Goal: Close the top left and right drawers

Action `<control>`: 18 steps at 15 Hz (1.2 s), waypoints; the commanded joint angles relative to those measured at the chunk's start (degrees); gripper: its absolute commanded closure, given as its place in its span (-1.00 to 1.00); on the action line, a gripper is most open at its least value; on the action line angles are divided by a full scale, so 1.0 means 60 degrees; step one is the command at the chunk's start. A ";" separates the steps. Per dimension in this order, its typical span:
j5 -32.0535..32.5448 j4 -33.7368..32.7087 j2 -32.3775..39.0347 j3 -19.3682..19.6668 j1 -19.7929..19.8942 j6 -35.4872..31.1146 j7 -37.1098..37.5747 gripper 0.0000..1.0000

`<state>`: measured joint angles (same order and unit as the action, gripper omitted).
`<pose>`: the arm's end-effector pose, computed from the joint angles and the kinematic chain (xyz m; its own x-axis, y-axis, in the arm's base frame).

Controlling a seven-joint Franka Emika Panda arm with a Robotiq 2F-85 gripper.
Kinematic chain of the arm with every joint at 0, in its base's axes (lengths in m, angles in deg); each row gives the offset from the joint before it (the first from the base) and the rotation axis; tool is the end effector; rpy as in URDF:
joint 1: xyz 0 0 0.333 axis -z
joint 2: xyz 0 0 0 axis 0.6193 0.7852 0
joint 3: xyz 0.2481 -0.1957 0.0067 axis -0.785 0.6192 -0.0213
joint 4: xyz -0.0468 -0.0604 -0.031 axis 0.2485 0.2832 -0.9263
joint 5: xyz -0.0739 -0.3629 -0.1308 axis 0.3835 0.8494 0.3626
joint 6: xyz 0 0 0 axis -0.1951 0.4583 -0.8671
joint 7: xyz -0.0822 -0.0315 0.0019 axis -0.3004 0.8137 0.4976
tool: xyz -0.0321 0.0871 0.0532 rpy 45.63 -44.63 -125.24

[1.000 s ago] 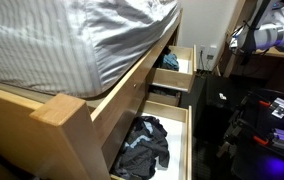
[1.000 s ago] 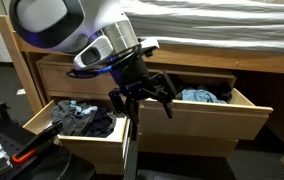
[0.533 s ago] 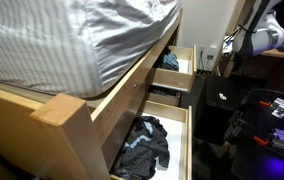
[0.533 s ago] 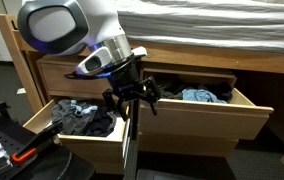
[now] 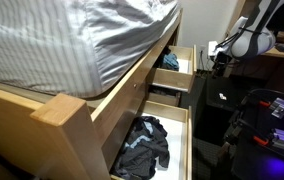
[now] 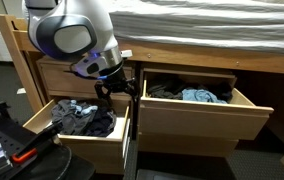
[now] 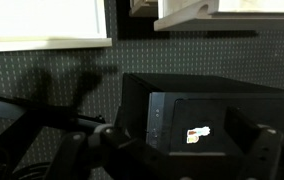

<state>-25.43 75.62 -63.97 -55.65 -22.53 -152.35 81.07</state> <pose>0.3676 -0.2016 0.1287 -0.9115 -0.3935 -0.1198 -0.3546 0.8993 -0.2561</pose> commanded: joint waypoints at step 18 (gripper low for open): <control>-0.3423 -0.2510 0.2388 -0.1308 0.1920 0.0303 -0.2077 -1.00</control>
<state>-43.40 60.75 -49.62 -62.96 -11.06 -150.65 70.83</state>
